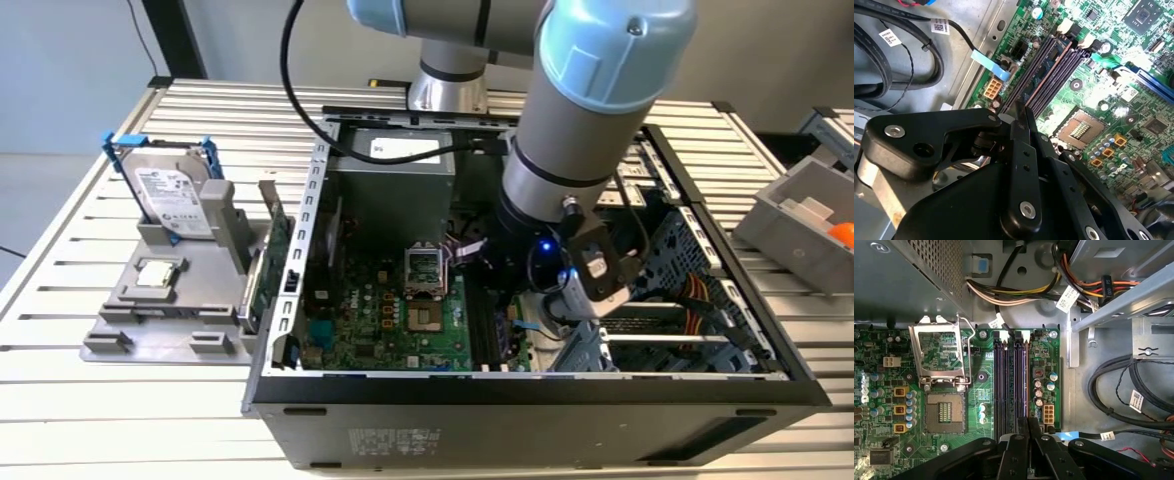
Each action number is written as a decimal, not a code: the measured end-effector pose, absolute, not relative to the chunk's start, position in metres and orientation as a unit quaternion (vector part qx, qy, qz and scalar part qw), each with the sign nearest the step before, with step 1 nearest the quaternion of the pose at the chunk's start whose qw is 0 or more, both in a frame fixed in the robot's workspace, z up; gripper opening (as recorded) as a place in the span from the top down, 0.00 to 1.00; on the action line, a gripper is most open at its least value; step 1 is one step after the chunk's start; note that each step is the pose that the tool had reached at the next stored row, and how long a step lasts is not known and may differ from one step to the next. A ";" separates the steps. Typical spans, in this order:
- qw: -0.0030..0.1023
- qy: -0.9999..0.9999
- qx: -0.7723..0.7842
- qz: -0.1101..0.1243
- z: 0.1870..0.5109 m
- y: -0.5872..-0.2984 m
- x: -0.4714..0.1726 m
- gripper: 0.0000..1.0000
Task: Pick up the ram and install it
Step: 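Insert the ram into the slot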
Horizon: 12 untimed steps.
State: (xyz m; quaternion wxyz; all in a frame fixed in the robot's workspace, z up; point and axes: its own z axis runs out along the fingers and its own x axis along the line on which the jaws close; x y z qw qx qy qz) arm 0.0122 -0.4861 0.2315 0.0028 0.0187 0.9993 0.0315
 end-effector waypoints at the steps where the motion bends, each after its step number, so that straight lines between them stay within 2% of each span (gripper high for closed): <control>1: 0.003 0.999 0.019 0.032 0.231 -0.486 0.013 1.00; 12: 0.003 0.999 0.019 0.032 0.230 -0.483 0.013 1.00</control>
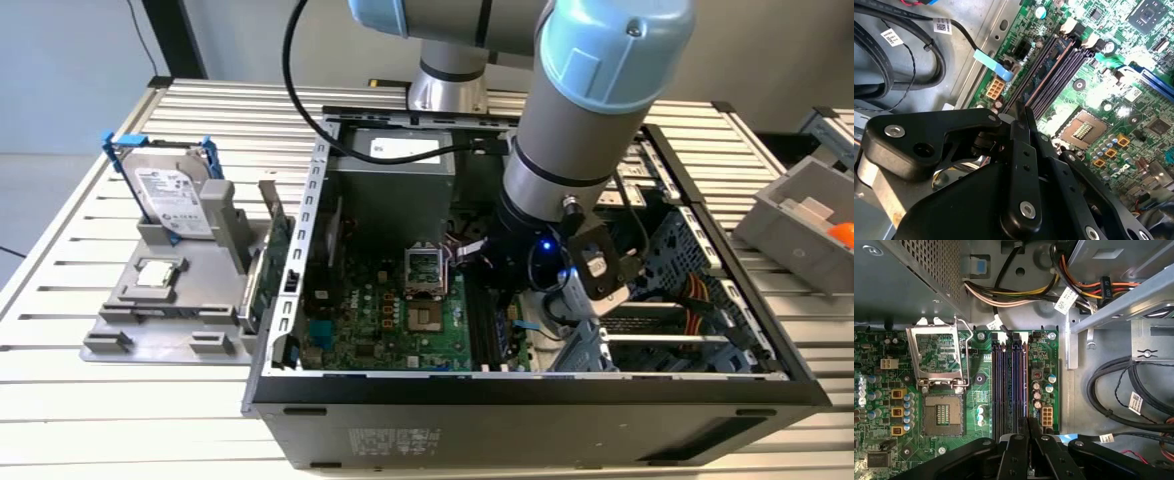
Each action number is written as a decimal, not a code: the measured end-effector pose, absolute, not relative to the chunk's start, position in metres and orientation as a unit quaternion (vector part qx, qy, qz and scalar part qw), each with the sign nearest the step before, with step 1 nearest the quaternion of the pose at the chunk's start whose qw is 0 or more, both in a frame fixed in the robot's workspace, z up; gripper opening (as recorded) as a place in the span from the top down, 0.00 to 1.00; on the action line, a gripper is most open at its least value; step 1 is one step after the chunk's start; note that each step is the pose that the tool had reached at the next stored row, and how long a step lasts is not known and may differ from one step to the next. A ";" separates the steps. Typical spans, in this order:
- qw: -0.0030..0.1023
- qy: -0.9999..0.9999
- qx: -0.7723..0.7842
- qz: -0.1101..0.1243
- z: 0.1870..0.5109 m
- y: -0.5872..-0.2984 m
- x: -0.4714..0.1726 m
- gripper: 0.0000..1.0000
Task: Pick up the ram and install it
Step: 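Insert the ram into the slot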
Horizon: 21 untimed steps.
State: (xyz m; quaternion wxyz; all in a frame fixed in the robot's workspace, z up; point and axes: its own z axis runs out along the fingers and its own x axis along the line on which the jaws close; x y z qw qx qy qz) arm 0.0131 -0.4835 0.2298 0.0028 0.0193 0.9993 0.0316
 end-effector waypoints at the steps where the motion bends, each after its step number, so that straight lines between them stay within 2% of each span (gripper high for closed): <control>1: 0.003 0.999 0.019 0.032 0.230 -0.483 0.013 1.00; 21: 0.003 0.999 0.019 0.032 0.224 -0.484 0.013 1.00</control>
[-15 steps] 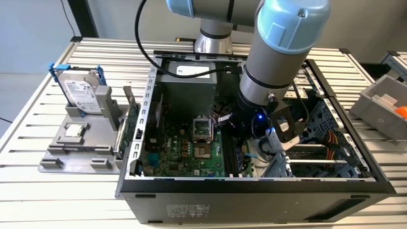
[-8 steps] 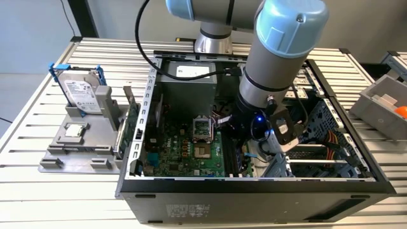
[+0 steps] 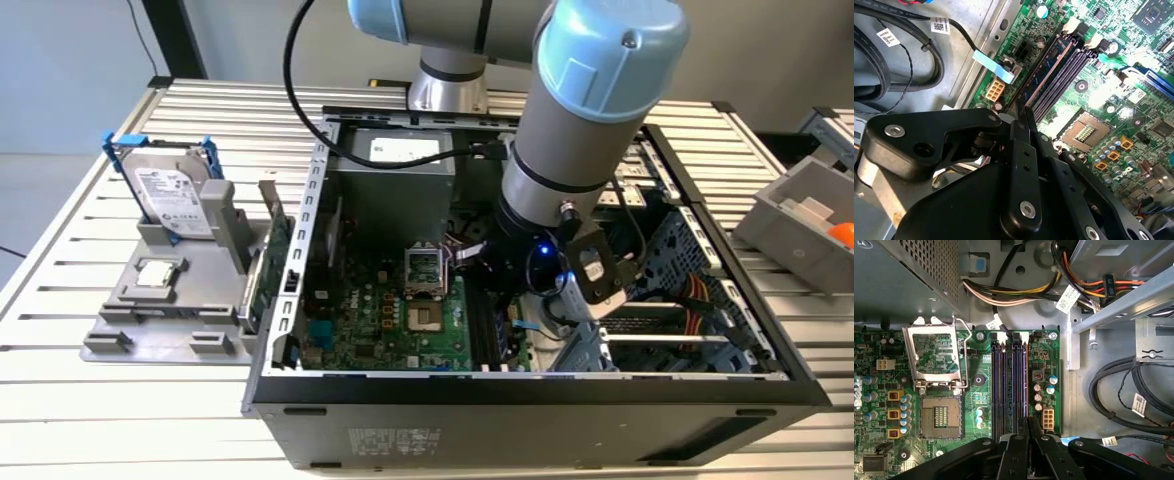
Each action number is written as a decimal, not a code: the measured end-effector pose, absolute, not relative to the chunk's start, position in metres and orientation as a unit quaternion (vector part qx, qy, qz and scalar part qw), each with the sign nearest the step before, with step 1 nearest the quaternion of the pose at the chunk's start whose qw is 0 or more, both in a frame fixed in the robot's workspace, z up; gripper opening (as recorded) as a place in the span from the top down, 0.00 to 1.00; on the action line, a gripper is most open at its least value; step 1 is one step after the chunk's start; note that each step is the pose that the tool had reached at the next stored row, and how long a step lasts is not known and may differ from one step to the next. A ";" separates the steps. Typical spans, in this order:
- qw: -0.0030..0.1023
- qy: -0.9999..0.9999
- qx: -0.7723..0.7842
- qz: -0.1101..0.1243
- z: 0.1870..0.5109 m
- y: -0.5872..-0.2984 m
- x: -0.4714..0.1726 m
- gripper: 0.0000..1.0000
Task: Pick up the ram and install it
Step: 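Insert the ram into the slot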
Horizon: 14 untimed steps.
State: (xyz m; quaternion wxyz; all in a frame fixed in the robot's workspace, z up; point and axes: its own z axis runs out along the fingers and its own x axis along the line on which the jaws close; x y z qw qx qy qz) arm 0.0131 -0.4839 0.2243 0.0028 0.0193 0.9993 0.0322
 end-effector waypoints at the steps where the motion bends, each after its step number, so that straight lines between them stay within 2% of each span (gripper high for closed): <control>1: 0.003 0.999 0.019 0.032 0.224 -0.484 0.013 0.00; 14: -0.001 0.999 0.019 0.031 0.245 -0.484 0.013 0.00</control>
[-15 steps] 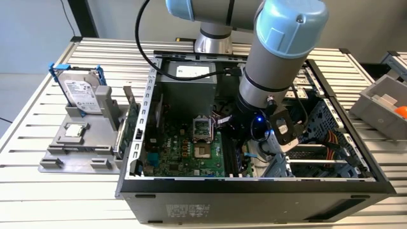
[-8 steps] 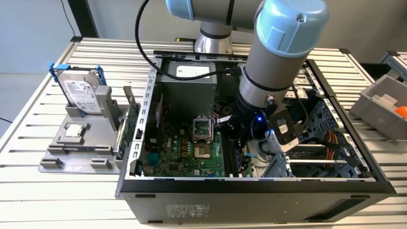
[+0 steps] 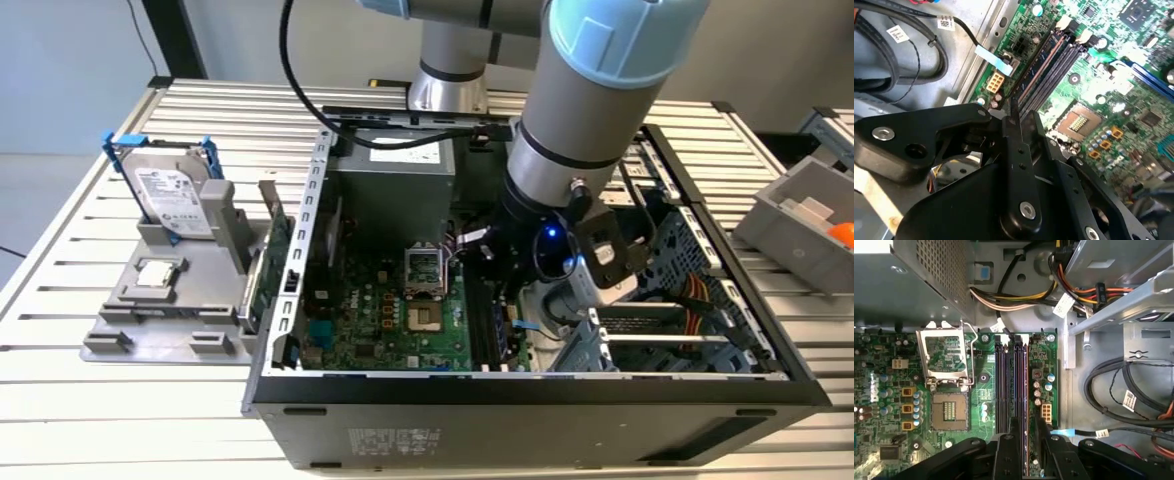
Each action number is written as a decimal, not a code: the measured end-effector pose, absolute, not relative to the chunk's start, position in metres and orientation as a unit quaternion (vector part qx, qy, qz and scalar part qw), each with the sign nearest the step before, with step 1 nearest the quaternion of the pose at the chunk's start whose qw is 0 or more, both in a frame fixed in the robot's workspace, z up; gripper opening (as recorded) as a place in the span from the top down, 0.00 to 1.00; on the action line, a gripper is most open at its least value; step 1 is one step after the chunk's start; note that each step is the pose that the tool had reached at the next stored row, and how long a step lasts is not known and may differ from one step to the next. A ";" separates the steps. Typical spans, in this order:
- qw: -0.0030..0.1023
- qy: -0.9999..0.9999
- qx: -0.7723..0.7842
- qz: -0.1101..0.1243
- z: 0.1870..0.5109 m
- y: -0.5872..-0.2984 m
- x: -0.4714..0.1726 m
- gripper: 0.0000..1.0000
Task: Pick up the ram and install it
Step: 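Insert the ram into the slot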
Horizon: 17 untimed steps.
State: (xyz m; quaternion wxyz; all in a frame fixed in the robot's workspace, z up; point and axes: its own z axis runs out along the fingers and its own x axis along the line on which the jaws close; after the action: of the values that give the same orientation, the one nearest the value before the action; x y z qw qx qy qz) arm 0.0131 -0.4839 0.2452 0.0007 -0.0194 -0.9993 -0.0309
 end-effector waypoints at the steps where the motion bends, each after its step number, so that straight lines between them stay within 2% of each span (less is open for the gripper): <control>1: 0.001 -0.999 -0.019 -0.031 0.245 -0.484 0.013 0.00; 2: 0.001 -0.999 -0.019 -0.031 0.245 -0.484 0.013 0.00; 3: 0.001 -0.999 -0.019 -0.031 0.245 -0.484 0.013 1.00; 17: 0.001 -0.999 -0.019 -0.030 0.245 -0.484 0.013 1.00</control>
State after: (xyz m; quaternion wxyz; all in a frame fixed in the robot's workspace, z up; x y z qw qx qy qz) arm 0.0131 -0.4840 0.2453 0.0007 -0.0194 -0.9994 -0.0298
